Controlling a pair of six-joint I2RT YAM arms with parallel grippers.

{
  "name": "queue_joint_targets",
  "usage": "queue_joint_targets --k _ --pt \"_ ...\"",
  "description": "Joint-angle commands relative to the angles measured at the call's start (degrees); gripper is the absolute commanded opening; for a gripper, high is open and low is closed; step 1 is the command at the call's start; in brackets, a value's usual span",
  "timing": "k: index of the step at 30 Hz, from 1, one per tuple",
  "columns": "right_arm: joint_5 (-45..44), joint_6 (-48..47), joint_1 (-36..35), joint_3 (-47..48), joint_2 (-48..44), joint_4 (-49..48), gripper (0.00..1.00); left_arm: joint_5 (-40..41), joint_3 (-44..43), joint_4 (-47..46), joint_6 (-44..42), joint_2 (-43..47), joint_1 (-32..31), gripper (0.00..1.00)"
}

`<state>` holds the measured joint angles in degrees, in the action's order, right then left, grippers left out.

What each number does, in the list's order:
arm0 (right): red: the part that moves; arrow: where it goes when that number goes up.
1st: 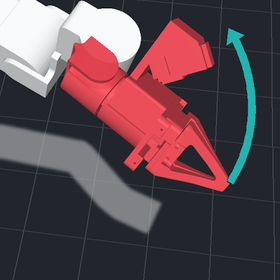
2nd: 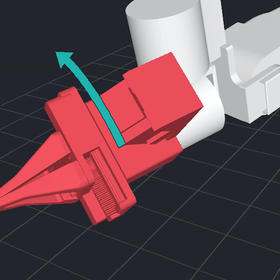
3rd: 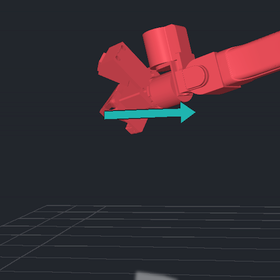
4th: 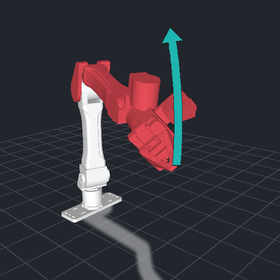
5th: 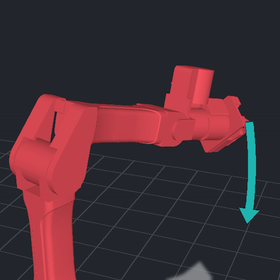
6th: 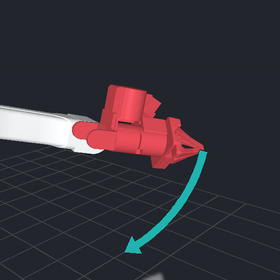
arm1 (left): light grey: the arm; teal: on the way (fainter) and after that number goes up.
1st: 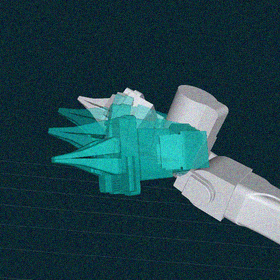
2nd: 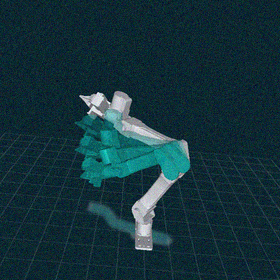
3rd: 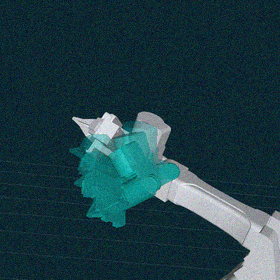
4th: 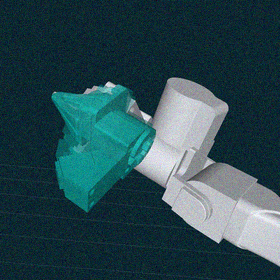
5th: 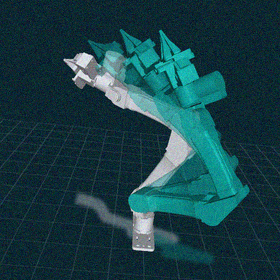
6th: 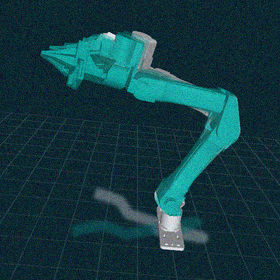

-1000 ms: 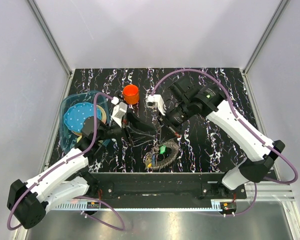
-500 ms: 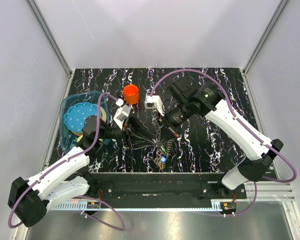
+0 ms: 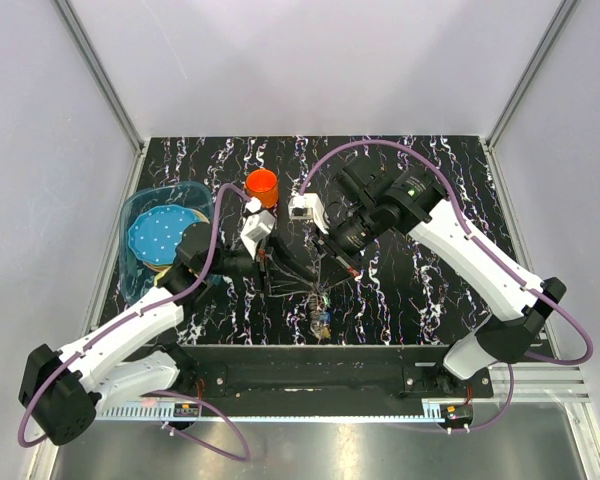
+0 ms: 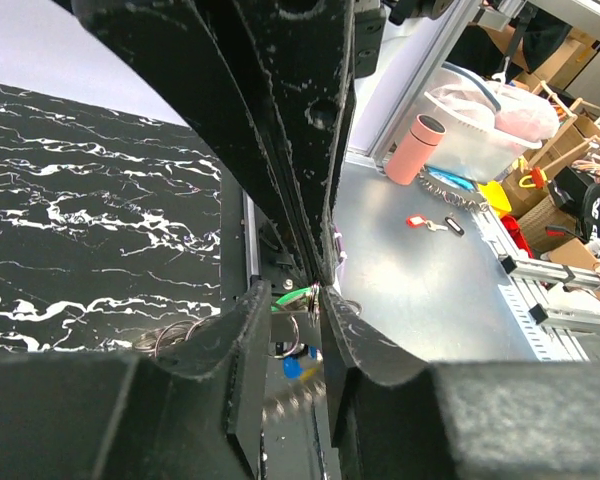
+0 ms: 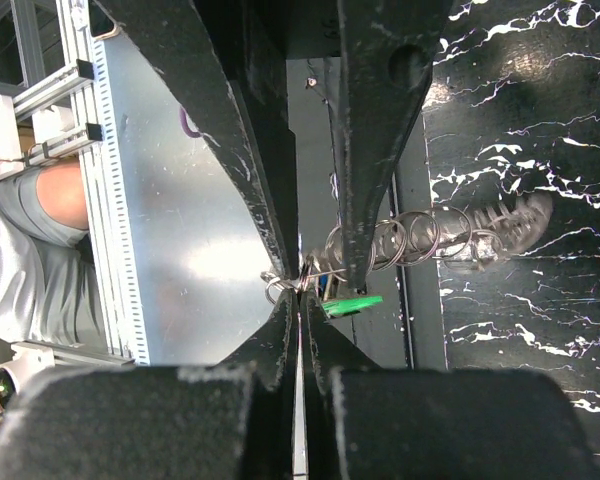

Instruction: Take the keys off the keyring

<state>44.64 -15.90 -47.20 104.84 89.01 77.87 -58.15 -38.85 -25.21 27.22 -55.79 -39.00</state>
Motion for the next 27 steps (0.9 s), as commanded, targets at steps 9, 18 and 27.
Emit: queue_joint_targets --k 9,18,27 --pt "2.03 -0.01 -0.61 0.28 -0.86 1.85 0.0 -1.35 -5.09 3.76 -5.07 -1.69 -2.39 0.18" --pt "1.94 1.13 -0.7 -0.51 -0.95 0.19 0.0 -0.91 -5.01 2.2 -4.64 -1.52 -3.18 0.0" --pt "-6.4 9.03 -0.79 -2.18 -5.42 -11.31 0.21 7.96 2.19 -10.97 1.59 2.78 -3.27 0.0"
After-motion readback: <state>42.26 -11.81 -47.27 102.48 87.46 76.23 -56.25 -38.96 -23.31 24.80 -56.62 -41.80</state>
